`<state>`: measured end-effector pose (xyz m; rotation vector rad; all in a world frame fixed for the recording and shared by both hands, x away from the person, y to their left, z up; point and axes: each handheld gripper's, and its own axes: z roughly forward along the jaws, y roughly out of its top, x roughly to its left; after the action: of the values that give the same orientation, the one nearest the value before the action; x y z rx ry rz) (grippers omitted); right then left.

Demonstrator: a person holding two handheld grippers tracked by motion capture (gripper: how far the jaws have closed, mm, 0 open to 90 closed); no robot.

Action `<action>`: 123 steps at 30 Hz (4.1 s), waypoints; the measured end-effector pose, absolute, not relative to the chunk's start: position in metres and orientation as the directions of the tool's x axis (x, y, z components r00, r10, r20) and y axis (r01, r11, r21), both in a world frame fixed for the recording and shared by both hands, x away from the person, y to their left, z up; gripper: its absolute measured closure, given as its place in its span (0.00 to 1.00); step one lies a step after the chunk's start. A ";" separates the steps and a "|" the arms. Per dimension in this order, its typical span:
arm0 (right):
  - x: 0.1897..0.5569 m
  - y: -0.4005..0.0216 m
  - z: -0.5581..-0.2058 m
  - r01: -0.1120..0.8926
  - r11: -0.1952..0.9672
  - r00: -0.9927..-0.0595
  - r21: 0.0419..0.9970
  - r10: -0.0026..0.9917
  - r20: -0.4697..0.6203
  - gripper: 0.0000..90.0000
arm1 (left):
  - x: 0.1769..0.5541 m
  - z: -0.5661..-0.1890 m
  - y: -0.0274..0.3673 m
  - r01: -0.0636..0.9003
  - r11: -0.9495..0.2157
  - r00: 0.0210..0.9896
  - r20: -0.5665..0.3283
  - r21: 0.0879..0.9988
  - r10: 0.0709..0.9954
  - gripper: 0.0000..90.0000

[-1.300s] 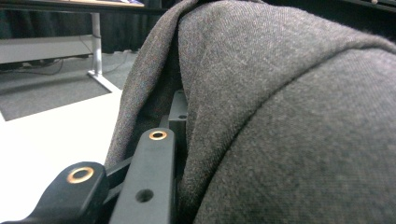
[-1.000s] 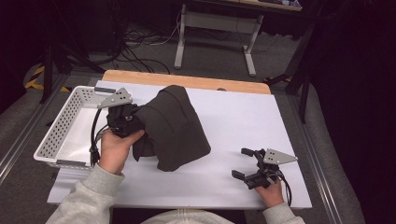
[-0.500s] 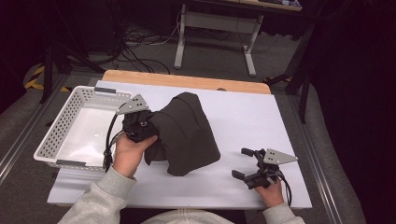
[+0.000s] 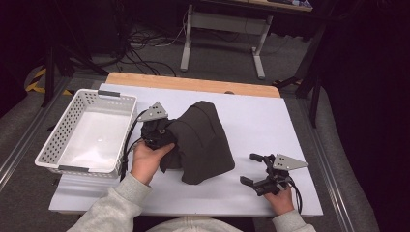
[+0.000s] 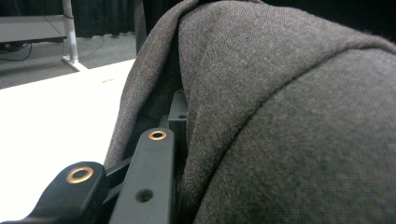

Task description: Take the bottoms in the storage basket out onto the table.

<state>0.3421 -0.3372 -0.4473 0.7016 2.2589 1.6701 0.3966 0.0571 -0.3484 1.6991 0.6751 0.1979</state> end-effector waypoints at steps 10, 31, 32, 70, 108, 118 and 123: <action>0.342 -0.337 -0.447 0.231 0.228 -0.854 0.946 0.513 0.085 0.01 | 0.411 -0.362 0.047 0.345 -0.072 0.803 -0.254 0.936 0.539 0.79; 0.342 -0.338 -0.447 0.232 0.228 -0.857 0.946 0.508 0.088 0.01 | 0.426 -0.387 0.037 0.395 -0.117 0.787 -0.270 0.911 0.556 0.74; 0.342 -0.338 -0.447 0.232 0.228 -0.857 0.946 0.508 0.088 0.01 | 0.426 -0.387 0.036 0.396 -0.116 0.788 -0.271 0.911 0.553 0.73; 0.342 -0.338 -0.447 0.233 0.228 -0.856 0.945 0.509 0.089 0.01 | 0.409 -0.381 0.035 0.323 -0.261 0.825 -0.136 0.910 0.548 0.07; 0.342 -0.338 -0.447 0.233 0.228 -0.857 0.945 0.508 0.089 0.01 | 0.384 -0.379 0.071 0.298 -0.253 0.848 -0.133 0.920 0.513 0.06; 0.342 -0.337 -0.447 0.233 0.229 -0.857 0.945 0.507 0.088 0.01 | 0.378 -0.390 0.082 0.310 -0.258 0.853 -0.148 0.915 0.501 0.04; 0.342 -0.337 -0.447 0.233 0.229 -0.858 0.945 0.507 0.088 0.01 | 0.375 -0.397 0.087 0.316 -0.269 0.854 -0.150 0.910 0.498 0.04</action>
<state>0.3416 -0.3373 -0.4474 0.6974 2.2647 1.6755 0.3745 0.0868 -0.3973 1.8773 0.6089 0.1964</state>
